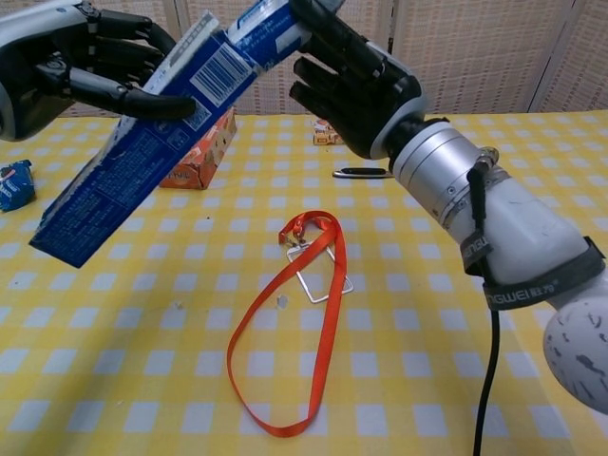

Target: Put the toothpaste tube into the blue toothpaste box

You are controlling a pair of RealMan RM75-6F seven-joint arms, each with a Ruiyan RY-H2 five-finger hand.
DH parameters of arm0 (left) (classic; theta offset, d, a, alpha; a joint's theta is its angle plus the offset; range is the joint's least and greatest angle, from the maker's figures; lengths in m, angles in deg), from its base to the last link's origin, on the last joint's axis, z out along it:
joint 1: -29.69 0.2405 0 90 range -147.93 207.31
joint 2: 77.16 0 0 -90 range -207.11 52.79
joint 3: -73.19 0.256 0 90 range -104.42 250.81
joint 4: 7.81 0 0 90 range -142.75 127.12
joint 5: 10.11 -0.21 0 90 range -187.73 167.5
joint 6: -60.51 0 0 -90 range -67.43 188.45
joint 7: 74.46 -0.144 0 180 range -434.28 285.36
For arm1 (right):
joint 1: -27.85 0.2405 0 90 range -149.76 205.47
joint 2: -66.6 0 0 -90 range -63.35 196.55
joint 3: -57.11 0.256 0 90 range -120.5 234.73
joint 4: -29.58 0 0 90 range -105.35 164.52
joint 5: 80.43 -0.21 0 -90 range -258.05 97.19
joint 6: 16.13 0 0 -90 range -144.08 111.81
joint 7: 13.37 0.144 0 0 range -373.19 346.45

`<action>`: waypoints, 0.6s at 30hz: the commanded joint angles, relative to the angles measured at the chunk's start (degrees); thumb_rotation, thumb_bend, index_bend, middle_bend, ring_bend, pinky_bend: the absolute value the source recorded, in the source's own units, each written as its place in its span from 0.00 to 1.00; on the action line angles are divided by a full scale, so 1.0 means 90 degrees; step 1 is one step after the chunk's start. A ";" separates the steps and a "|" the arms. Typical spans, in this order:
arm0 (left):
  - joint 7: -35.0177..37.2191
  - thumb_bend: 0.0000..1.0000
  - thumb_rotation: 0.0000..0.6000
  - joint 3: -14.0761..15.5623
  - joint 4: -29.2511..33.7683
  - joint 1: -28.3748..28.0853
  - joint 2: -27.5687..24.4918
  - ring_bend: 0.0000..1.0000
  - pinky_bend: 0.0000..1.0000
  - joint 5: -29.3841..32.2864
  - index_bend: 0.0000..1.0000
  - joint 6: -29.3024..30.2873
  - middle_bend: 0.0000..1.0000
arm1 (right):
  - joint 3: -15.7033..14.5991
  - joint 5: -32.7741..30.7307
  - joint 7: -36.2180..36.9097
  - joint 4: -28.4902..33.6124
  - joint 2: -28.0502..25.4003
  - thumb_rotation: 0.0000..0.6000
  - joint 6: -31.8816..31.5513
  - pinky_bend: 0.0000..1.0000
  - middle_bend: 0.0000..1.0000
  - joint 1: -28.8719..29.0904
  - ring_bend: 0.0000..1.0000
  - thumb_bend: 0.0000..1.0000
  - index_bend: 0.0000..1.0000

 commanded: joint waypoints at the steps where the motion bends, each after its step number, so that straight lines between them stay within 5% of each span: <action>1: -0.0035 0.18 1.00 -0.0004 0.0004 -0.0004 0.0017 0.51 0.53 -0.0019 0.54 0.0024 0.68 | -0.0095 0.0072 -0.0554 0.0147 -0.0024 1.00 0.0087 0.92 0.70 0.0062 0.87 0.51 0.74; 5: -0.0037 0.18 1.00 -0.0028 0.0025 0.0011 0.0033 0.51 0.53 -0.0037 0.54 0.0082 0.68 | -0.0136 0.0149 -0.1017 0.0398 -0.0139 1.00 0.0052 0.86 0.67 0.0052 0.82 0.51 0.72; 13: 0.0064 0.18 1.00 -0.0081 0.0114 0.0048 0.0034 0.51 0.53 -0.0141 0.55 0.0189 0.68 | -0.0276 0.0539 -0.1423 0.0720 -0.0404 1.00 -0.0337 0.38 0.22 -0.0037 0.37 0.51 0.08; 18: 0.0072 0.18 1.00 -0.0097 0.0137 0.0076 0.0024 0.51 0.53 -0.0183 0.55 0.0257 0.68 | -0.0230 0.0563 -0.1150 0.0752 -0.0491 1.00 -0.0542 0.28 0.06 -0.0097 0.22 0.47 0.00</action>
